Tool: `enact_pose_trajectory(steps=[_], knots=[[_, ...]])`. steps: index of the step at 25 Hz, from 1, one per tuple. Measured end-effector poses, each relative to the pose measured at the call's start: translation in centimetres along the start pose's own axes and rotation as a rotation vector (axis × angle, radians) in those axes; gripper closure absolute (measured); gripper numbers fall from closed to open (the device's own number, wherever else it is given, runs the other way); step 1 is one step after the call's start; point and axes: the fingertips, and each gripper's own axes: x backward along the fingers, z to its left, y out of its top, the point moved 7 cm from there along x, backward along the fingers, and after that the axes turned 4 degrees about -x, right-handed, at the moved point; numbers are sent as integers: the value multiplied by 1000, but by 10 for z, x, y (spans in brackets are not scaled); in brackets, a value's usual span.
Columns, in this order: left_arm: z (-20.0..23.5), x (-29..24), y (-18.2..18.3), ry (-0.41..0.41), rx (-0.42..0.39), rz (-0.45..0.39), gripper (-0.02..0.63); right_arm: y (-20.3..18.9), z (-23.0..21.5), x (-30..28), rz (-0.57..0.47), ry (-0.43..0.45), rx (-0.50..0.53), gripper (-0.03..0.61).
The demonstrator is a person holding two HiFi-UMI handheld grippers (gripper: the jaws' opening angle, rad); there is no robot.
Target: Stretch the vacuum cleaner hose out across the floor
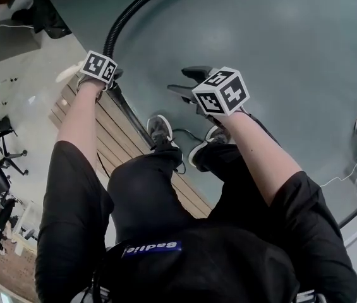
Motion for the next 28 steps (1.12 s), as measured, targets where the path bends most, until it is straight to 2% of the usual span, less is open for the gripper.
enact_pose_trajectory(steps=[4, 10, 15, 20, 25, 28], knots=[[23, -17, 9, 57, -23, 18, 422, 15, -26, -6, -19, -15, 69, 321], [47, -51, 0, 121, -63, 83, 420, 31, -59, -8, -56, -41, 126, 321], [53, -78, -8, 107, -51, 111, 415, 33, -78, 6, -76, -74, 143, 321], [47, -91, -9, 64, -23, 134, 380, 32, -90, 20, -88, -100, 139, 321], [55, -88, -9, 107, -61, 215, 334, 28, -101, 26, -92, -117, 136, 321], [60, -80, -8, 113, -54, 203, 318, 30, -104, 28, -100, -102, 132, 321]])
